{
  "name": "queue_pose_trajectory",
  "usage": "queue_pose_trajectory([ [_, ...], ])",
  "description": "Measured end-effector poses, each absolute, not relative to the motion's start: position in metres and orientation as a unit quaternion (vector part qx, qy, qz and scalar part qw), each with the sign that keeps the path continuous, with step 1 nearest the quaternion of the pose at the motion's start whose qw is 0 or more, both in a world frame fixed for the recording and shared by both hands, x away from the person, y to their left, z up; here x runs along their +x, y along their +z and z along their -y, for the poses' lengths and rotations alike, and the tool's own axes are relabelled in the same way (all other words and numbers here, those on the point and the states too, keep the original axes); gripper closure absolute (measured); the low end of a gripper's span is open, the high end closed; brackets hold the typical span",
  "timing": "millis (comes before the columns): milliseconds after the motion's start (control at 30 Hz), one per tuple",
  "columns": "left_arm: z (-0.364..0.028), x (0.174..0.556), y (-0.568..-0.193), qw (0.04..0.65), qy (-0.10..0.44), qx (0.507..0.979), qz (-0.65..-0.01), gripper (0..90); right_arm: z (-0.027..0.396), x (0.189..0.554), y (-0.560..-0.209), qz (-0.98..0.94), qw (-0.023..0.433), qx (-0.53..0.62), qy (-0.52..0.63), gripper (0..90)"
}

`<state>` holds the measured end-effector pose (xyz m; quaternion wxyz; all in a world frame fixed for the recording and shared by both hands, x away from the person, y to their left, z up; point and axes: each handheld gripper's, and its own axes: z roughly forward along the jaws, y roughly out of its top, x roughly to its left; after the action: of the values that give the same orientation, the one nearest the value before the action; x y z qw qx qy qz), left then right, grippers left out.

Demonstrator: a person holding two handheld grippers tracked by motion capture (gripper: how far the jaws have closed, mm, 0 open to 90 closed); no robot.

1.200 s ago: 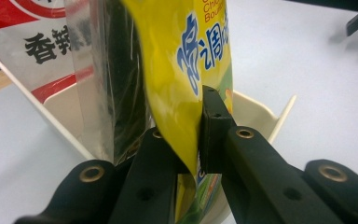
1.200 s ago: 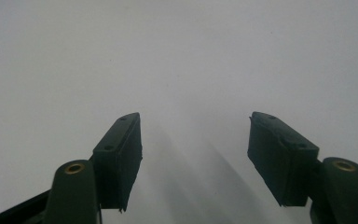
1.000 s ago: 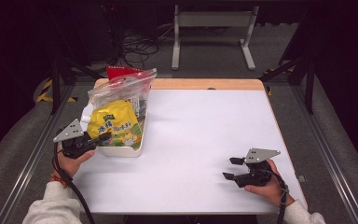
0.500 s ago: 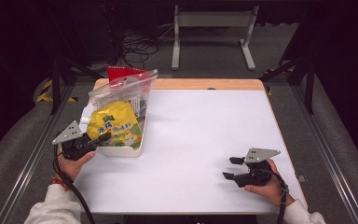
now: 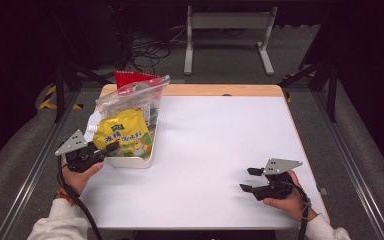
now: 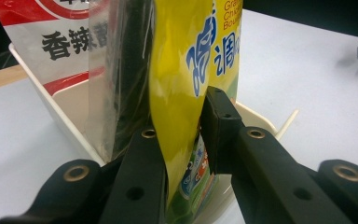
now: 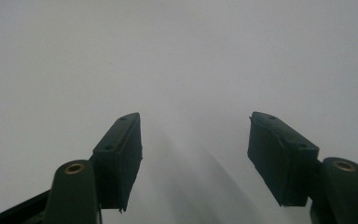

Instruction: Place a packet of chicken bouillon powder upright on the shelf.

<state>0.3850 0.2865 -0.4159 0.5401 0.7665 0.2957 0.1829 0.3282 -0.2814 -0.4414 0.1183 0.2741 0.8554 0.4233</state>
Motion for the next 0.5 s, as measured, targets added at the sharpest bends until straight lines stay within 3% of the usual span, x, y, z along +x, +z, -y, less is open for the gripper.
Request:
queue_pose_trajectory([
  [500, -0.286, 0.373, -0.405, 0.550, 0.222, 0.743, -0.312, 67.8, 0.282, 0.327, -0.439, -0.853, 0.124, 0.274, 0.426, 35.2],
])
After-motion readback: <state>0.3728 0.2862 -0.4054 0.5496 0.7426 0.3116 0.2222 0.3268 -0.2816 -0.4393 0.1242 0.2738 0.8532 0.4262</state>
